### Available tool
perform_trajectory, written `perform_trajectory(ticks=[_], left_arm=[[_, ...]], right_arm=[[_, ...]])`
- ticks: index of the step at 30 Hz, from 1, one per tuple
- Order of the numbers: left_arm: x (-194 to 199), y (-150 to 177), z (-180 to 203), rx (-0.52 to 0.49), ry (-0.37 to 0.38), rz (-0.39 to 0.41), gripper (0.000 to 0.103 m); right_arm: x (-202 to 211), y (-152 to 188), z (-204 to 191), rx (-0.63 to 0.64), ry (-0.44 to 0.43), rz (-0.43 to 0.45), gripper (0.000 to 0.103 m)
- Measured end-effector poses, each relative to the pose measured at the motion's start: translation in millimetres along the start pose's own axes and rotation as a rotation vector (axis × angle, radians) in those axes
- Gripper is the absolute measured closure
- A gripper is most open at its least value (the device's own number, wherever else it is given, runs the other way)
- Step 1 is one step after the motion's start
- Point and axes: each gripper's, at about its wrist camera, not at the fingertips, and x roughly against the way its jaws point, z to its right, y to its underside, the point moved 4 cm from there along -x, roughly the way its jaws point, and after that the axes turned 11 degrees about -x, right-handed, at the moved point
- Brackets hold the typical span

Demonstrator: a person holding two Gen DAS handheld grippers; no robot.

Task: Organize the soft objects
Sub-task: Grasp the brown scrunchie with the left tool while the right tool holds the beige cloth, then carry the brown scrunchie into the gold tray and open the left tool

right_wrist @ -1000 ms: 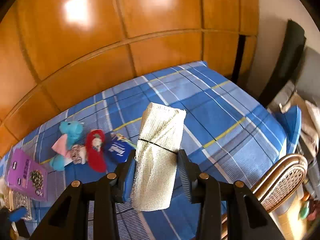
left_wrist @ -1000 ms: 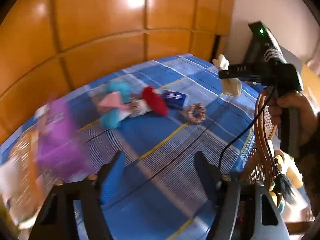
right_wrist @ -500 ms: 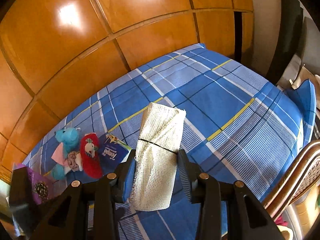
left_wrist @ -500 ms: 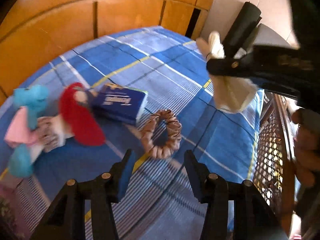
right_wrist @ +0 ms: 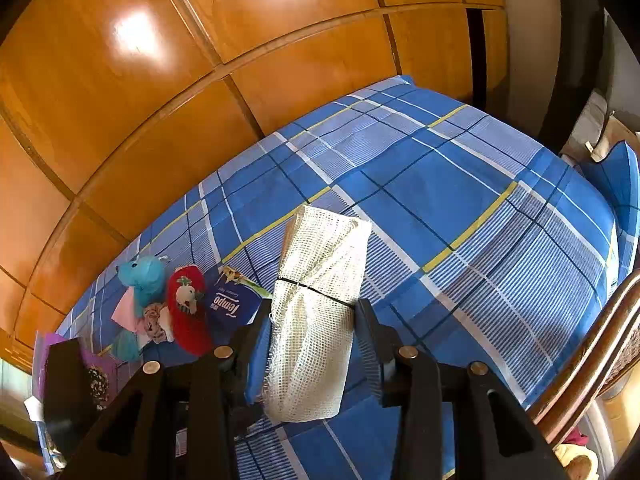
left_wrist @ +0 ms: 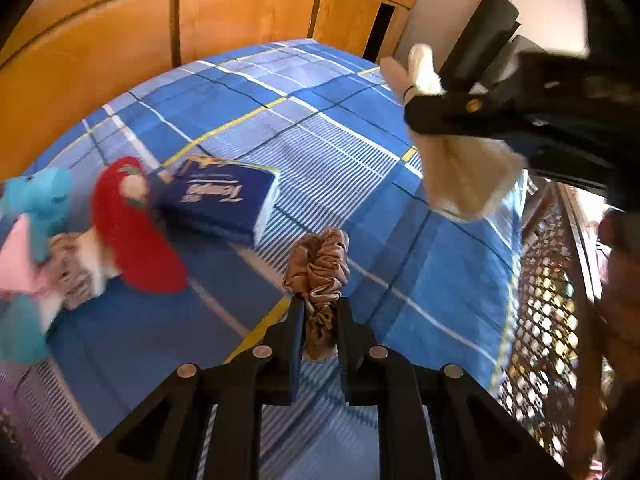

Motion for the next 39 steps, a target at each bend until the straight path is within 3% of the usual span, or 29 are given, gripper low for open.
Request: perform_trajectory(ticks=[6, 11, 17, 22, 26, 32, 39], left_arm=[[54.9, -25.9, -35.2, 0.084, -0.042, 0.067, 0.088], [139.2, -56.9, -96.9, 0.194, -0.197, 0.213, 0.088], [236.2, -28.5, -190.9, 0.383, -0.429, 0.304, 0.088], [306.4, 39.4, -251.8, 0.533, -0.606, 0.324, 0.088], [352.0, 114.7, -272.6, 0.633, -0.704, 0.338, 0.088], [385.5, 241.3, -267.8, 0.813, -0.763, 0.370, 0.088], [386.9, 367.6, -239.7, 0.983, -0.790, 0.348, 0.088]], right_arm=[[-0.5, 2.9, -6.1, 0.044, 0.023, 0.002, 0.063], [-2.3, 5.1, -11.6, 0.090, 0.055, -0.002, 0.063], [-3.9, 6.2, -14.0, 0.115, 0.075, -0.009, 0.063], [-4.3, 6.4, -15.3, 0.128, 0.089, -0.009, 0.063], [-3.9, 7.3, -18.1, 0.155, 0.107, -0.004, 0.063], [-4.2, 8.8, -21.8, 0.195, 0.139, -0.001, 0.063], [-5.3, 10.2, -24.6, 0.226, 0.174, 0.007, 0.063]])
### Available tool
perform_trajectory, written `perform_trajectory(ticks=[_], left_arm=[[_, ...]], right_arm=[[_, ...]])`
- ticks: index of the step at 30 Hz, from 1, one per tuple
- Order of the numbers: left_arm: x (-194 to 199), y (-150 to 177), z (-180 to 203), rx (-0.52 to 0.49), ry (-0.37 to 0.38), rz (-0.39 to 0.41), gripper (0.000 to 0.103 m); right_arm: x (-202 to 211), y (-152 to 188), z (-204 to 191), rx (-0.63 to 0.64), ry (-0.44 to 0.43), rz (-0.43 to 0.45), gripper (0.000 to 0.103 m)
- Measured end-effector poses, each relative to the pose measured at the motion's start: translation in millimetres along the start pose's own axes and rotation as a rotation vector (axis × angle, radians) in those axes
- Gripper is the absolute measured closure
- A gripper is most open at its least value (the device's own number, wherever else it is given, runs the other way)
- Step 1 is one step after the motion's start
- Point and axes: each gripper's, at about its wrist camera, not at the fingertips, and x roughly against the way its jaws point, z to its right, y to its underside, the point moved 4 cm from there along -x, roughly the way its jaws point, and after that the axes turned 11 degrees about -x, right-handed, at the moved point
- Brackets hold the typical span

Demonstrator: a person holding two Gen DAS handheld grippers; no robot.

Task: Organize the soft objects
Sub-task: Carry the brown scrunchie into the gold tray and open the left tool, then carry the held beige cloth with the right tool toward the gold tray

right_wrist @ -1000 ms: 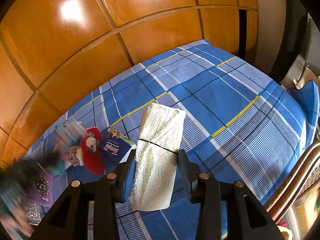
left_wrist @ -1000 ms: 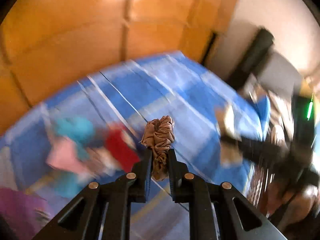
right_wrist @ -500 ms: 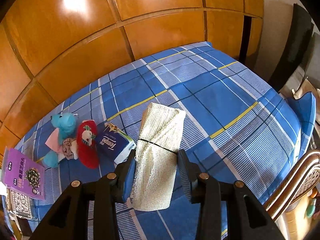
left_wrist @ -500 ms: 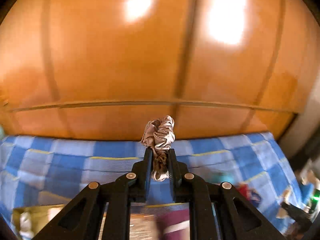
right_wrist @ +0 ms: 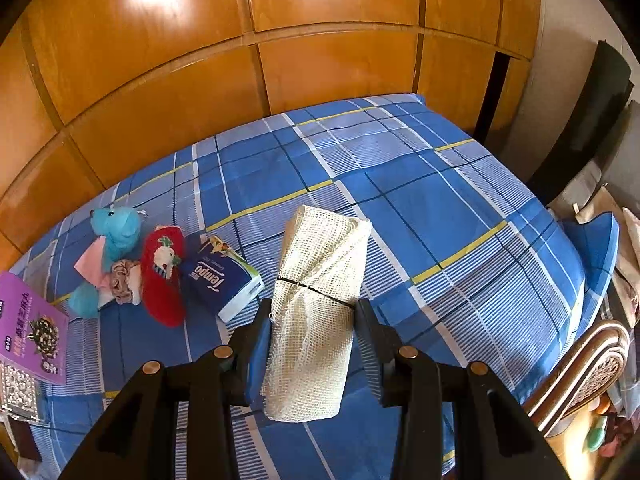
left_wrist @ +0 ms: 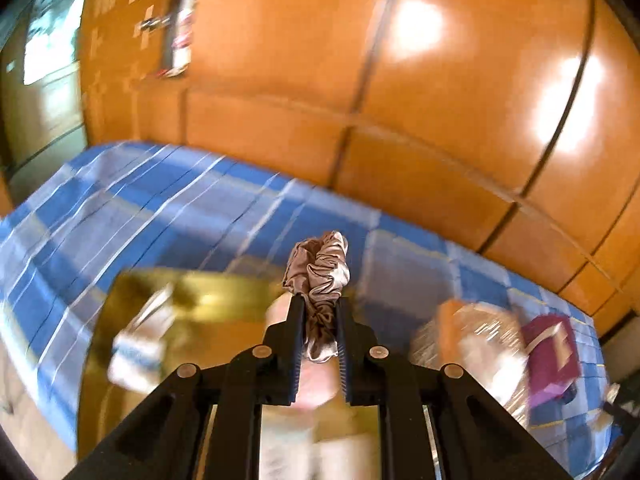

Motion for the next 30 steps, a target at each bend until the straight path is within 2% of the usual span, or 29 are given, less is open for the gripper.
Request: perform_trajectory(ticks=[4, 7, 9, 12, 17, 21, 24, 27, 28, 30], left_arm=[[-2.3, 53.1, -33.9, 0.043, -0.018, -0.056, 0.088], [-9.0, 78.6, -46.6, 0.051, -0.024, -0.093, 0.087], [-16.7, 87.9, -49.3, 0.050, -0.014, -0.121, 0.085], [-24.9, 96.5, -49.5, 0.032, -0.038, -0.143, 0.080], [-12.2, 101.3, -44.3, 0.025, -0.065, -0.092, 0.056], [4.7, 103.6, -32.0, -0.027, -0.095, -0.044, 0.048], [17.2, 107.2, -24.2, -0.043, -0.109, -0.016, 0.037], [29.1, 111.2, -16.8, -0.054, -0.117, 0.004, 0.031], [32.5, 112.1, -14.4, -0.061, -0.121, 0.011, 0.030], [38.6, 113.6, -9.4, -0.078, -0.125, 0.021, 0.028]], right_arm=[[-0.9, 0.4, -0.9, 0.008, 0.026, -0.004, 0.063], [-3.0, 0.4, -3.3, 0.026, 0.064, -0.013, 0.063], [-4.0, 0.8, -5.9, 0.045, 0.097, -0.015, 0.063], [-5.6, 0.9, -9.3, 0.072, 0.142, -0.016, 0.063], [-9.1, 1.8, -11.0, 0.096, 0.191, -0.032, 0.063], [-10.6, 3.2, -12.8, 0.114, 0.219, -0.036, 0.063], [-15.3, 4.8, -13.4, 0.122, 0.212, -0.072, 0.063], [-26.1, 11.9, -21.2, 0.129, 0.168, -0.172, 0.063], [-26.9, 15.3, -27.2, 0.141, 0.145, -0.196, 0.063], [-28.8, 32.0, -48.3, 0.133, 0.035, -0.301, 0.063]])
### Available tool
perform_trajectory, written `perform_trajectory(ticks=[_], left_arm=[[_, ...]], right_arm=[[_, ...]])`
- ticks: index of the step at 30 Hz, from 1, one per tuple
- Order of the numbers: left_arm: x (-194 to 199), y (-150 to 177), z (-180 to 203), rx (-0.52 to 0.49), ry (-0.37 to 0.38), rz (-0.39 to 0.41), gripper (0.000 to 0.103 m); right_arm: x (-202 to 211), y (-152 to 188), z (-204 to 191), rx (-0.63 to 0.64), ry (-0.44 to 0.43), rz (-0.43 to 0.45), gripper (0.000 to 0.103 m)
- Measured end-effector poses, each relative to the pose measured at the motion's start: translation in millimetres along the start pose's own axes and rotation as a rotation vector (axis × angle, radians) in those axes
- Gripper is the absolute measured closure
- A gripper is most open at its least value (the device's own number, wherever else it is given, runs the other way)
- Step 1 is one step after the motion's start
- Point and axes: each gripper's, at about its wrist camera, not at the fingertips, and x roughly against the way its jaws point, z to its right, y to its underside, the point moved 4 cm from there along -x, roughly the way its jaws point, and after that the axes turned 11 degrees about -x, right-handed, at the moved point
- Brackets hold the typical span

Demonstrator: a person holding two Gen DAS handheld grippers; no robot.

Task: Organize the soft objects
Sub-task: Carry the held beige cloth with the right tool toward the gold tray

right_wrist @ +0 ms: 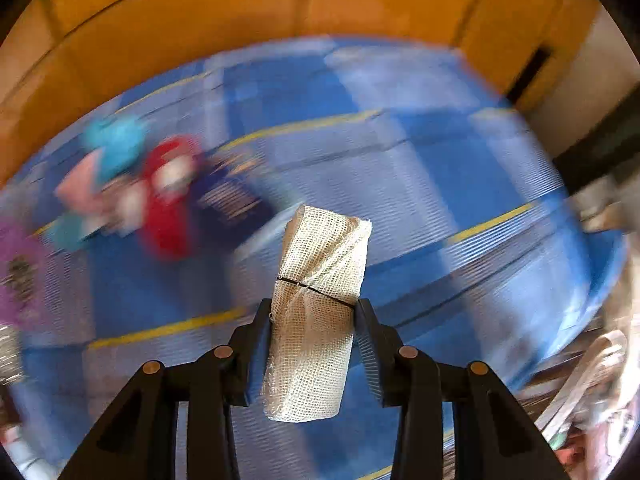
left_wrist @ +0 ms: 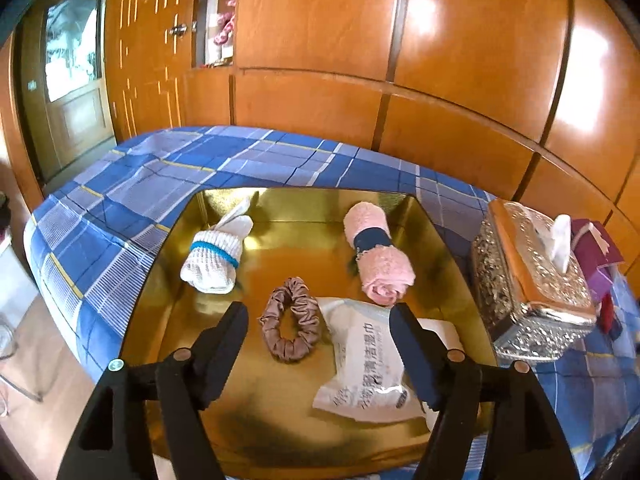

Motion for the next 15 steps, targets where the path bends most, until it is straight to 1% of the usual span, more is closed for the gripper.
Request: perform_trajectory(ticks=[1, 2, 5, 7, 8, 9, 10, 15], left_arm=[[2.5, 0.6, 1.4, 0.000, 0.003, 0.003, 0.026], [5.4, 1.6, 3.1, 0.002, 0.008, 0.007, 0.024], [10.8, 2.4, 7.0, -0.006, 0.016, 0.018, 0.023], [14.2, 3.0, 9.3, -0.013, 0.020, 0.026, 0.022], [16.0, 3.3, 10.5, -0.015, 0.023, 0.031, 0.021], [18.0, 3.4, 11.0, -0.017, 0.024, 0.036, 0.020], [19.7, 3.6, 11.5, -0.017, 0.024, 0.042, 0.019], [23.0, 4.6, 16.3, -0.030, 0.037, 0.059, 0.017]], right_arm=[[-0.8, 8.2, -16.9, 0.028, -0.051, -0.025, 0.063], [-1.4, 14.4, -30.2, 0.059, -0.078, -0.037, 0.063], [-11.7, 50.8, -92.5, 0.202, -0.175, -0.099, 0.063], [-21.4, 68.7, -119.6, 0.277, -0.187, -0.095, 0.063], [-29.5, 77.7, -132.4, 0.311, -0.168, -0.074, 0.059], [-32.1, 80.5, -137.2, 0.325, -0.144, -0.038, 0.058], [-32.0, 81.3, -140.7, 0.331, -0.142, 0.005, 0.058], [-33.3, 81.7, -132.3, 0.310, -0.216, 0.045, 0.058]])
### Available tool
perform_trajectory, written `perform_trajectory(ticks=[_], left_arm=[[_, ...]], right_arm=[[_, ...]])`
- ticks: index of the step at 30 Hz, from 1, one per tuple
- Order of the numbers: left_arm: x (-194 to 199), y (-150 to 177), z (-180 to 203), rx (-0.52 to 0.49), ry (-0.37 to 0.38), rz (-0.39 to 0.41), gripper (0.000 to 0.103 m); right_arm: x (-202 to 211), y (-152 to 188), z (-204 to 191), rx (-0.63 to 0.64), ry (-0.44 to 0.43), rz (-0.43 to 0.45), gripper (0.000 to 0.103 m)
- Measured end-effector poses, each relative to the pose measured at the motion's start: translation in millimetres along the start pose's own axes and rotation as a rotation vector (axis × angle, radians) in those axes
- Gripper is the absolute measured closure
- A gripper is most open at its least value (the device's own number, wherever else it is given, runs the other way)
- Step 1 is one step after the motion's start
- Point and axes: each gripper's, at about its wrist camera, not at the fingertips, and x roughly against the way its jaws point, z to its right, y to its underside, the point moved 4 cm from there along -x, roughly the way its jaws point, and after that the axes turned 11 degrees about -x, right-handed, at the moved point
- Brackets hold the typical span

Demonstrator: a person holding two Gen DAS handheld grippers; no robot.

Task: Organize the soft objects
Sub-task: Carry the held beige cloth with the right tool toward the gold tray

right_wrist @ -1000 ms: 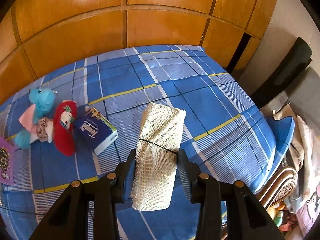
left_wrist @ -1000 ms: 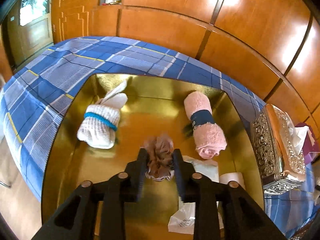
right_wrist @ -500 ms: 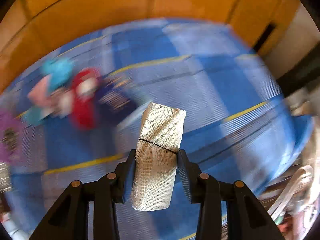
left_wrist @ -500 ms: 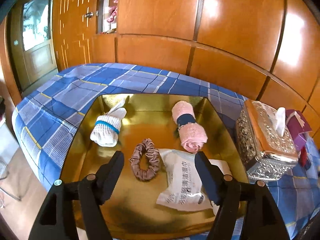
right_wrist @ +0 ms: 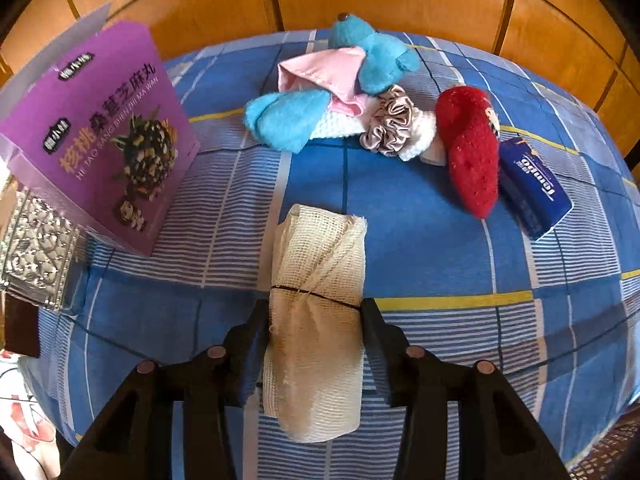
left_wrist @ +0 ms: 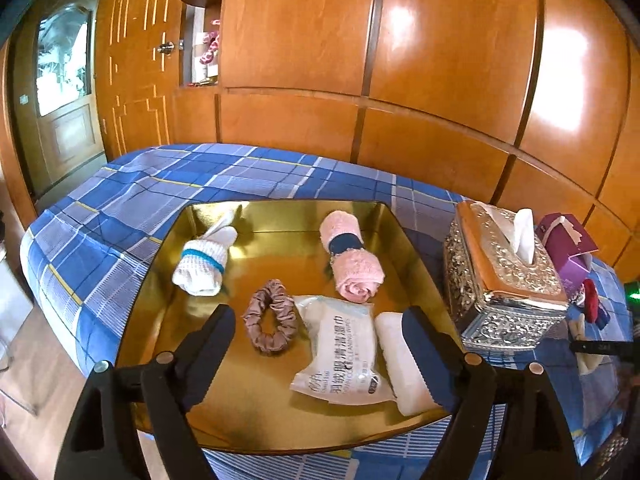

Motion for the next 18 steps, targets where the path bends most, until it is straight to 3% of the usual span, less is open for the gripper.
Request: perform_trajectory(ticks=[18], left_arm=[[-2.4, 6.7, 13.8, -0.029, 0.013, -0.011, 0.011]], right_arm=[[11.3, 31.8, -4.4, -0.054, 0.006, 0.192, 0.056]])
